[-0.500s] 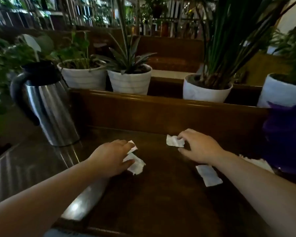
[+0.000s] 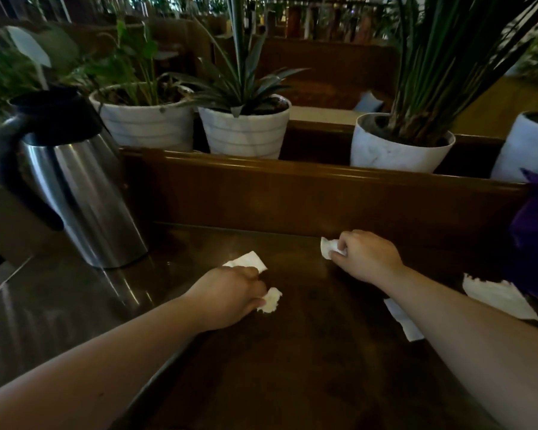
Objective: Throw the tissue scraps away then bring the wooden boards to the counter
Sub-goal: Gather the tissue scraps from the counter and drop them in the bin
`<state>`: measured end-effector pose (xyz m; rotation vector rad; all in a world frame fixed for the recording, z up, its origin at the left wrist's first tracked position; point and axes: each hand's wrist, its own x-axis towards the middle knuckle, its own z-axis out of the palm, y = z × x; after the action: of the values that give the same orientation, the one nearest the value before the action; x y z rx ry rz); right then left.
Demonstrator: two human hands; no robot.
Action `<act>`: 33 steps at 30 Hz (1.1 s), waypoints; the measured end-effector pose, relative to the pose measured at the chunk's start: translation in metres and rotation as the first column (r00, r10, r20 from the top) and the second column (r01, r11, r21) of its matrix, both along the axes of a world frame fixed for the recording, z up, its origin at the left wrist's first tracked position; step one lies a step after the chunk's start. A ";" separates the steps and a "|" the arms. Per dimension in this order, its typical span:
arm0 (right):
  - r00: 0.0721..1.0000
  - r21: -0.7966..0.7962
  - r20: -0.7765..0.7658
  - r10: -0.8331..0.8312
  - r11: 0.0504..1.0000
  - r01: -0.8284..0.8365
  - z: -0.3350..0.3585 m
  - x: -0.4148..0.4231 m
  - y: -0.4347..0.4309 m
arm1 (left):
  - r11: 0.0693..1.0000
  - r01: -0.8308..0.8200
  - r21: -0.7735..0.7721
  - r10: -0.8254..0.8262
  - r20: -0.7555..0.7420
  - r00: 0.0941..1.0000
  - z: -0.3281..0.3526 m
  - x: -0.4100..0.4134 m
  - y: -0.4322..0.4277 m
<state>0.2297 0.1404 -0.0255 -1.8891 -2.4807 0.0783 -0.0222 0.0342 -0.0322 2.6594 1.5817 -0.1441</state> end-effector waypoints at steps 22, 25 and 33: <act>0.946 -0.141 -0.254 0.201 0.960 -0.242 0.020 0.055 -0.031 | 0.963 -0.255 0.086 0.263 -0.087 0.961 0.005 0.010 0.035; 0.959 -0.113 -0.217 0.182 0.971 -0.210 0.024 0.082 -0.043 | 0.977 -0.188 0.101 0.192 -0.032 0.981 0.007 0.028 0.036; 0.976 -0.183 -0.039 0.213 0.959 -0.217 0.016 0.137 -0.079 | 0.987 0.035 0.154 -0.072 0.246 0.967 0.029 0.107 0.035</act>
<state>0.3666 0.0619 -0.0095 -1.6571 -2.7431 0.3431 0.0847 0.0693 -0.0028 2.6974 1.4949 0.3093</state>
